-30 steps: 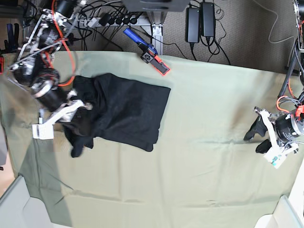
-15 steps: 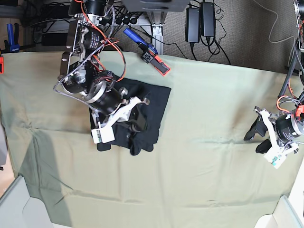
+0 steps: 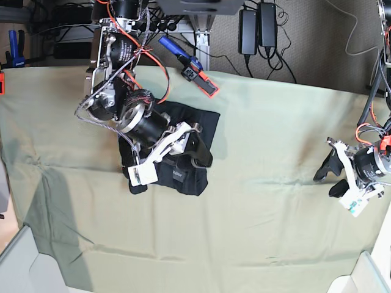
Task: Fold the T-shirt properly
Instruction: 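Fold the sleeve end over the stack with the right gripper, then grasp the folded bundle's sides with both grippers and square it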
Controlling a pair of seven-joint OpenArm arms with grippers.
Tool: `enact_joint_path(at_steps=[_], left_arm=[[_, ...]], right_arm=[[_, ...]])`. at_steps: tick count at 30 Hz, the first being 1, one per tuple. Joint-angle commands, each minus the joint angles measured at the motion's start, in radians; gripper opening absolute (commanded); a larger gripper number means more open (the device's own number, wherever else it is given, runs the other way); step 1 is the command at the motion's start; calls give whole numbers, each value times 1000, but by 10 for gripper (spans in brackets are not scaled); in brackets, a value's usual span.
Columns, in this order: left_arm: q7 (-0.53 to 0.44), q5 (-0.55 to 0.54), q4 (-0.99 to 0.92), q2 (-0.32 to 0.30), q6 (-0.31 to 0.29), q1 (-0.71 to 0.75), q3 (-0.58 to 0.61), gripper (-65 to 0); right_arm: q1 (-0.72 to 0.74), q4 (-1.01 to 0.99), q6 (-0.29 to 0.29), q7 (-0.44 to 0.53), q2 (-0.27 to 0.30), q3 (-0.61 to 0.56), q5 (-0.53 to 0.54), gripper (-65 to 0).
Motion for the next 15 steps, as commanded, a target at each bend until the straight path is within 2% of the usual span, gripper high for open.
enact_joint_path(at_steps=[1,3,4,5,7,8,10,13,15], left_arm=[[-17,-2,13,-18,3,-17,-10,-276],[-8,-3,13,-18,4,-17,-10,-276],[-5,-4,14,-18,4,-17,-10,-276],[-2,-8,14,-18,4,-16,-10,-277],[5,-28,14,-18,4,-16,-10,-277],[8,-45,14,-17,4,-15,-10,-279],[11,-76,21,-15,-8,-6,-10,-325],[12,-137,66,-5,-71,30,-9,-461],[12,-178,116,12,-81,60,-5,-534]], right_arm=[[36,58,80,13,-3,1,18,-357],[57,118,80,5,-3,11,-37,-359],[63,134,80,11,-3,20,-68,-382],[66,142,79,22,-3,31,-95,-434],[72,142,79,36,-2,63,-143,-616],[73,141,79,42,2,81,-170,-650],[73,135,79,67,21,118,-226,-650],[73,102,79,113,68,178,-283,-650],[79,59,79,154,108,219,-296,-650]])
